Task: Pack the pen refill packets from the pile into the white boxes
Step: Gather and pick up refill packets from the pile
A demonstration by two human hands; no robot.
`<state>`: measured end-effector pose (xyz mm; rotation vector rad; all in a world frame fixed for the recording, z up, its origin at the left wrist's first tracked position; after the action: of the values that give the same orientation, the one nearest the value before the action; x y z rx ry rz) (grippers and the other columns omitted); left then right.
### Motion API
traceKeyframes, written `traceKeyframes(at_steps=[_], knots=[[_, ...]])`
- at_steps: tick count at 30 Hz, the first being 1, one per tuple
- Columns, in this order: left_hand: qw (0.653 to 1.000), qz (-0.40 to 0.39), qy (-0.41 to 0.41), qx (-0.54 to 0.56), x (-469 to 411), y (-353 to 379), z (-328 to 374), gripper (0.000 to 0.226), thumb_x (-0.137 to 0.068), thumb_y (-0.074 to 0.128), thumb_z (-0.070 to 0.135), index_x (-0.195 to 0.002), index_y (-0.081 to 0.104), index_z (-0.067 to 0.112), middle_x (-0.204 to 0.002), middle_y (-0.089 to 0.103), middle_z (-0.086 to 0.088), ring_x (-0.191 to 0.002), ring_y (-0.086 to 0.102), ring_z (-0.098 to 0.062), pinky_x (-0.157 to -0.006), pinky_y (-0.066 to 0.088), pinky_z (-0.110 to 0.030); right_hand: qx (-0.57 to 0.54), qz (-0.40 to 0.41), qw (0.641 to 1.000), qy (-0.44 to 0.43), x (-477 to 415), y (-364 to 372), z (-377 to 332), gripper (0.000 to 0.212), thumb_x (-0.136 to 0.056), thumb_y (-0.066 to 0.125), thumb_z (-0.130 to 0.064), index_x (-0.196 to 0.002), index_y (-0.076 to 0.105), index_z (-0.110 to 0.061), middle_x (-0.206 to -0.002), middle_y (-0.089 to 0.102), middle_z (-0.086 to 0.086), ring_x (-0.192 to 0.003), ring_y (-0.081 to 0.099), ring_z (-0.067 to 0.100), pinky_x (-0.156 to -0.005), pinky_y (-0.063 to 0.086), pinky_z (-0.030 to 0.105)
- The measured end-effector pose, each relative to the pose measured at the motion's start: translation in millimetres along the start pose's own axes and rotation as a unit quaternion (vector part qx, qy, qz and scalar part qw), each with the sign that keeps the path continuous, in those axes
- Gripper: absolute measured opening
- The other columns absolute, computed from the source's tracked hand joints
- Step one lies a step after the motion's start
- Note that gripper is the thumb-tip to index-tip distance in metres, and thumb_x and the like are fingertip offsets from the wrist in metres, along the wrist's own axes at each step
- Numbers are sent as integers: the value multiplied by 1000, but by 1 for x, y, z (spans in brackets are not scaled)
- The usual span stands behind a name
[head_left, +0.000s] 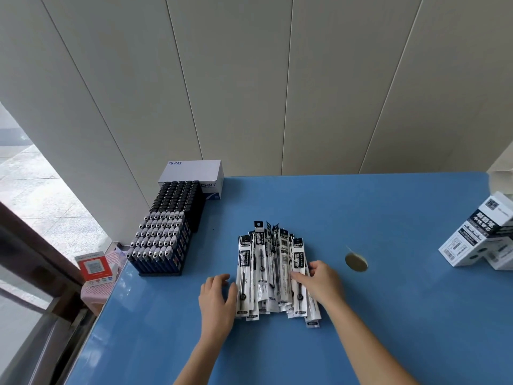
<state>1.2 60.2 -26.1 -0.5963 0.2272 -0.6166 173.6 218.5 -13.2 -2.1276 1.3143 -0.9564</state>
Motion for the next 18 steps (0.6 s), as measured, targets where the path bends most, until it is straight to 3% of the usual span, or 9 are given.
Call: traceKeyframes(at_steps=[3,7,13,15,18], knots=[[1000,-2,3,1,0,0,-1,21,-89,56,11,-110,60,7,-95,51,2,-96,46,-19,-91,38,-34,-31,2,1000,5,-2,-5,1,33,-78,69,-33,-91,63,-3,-81,65,9,-77,60,26,-63,44,31],[1000,-2,5,-11,-1,1,-1,19,-90,55,11,-108,60,6,-96,52,1,-96,46,-20,-90,35,-32,-37,10,999,8,-2,-9,5,27,-73,72,-29,-80,65,-5,-69,60,9,-65,51,22,-52,30,28],[1000,-4,-3,-14,-2,1,-2,19,-90,54,12,-107,60,7,-97,52,0,-96,45,-19,-90,33,-30,-71,16,997,3,0,-11,8,28,-74,65,-18,-61,42,-11,-54,39,4,-50,32,17,-51,21,27],[1000,-7,-11,-14,-3,1,-1,18,-91,54,14,-106,61,7,-98,52,0,-99,46,-20,-92,33,-31,-99,12,995,13,1,-13,10,22,-80,61,-17,-65,48,-7,-53,37,1,-48,32,15,-50,22,27],[999,-23,-26,-29,-7,1,4,20,-92,52,21,-104,62,10,-98,52,1,-100,45,-18,-94,34,-33,-121,16,992,17,0,-13,13,18,-85,53,-18,-87,57,-1,-59,42,2,-52,38,16,-51,25,28]])
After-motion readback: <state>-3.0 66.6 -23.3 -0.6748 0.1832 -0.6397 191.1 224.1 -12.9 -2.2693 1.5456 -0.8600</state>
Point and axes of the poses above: each hand's wrist, its own x-axis away from the middle knuckle, its own y-axis out of the palm, z = x × y, the point moved 5 cm from there along -x, towards the middle knuckle
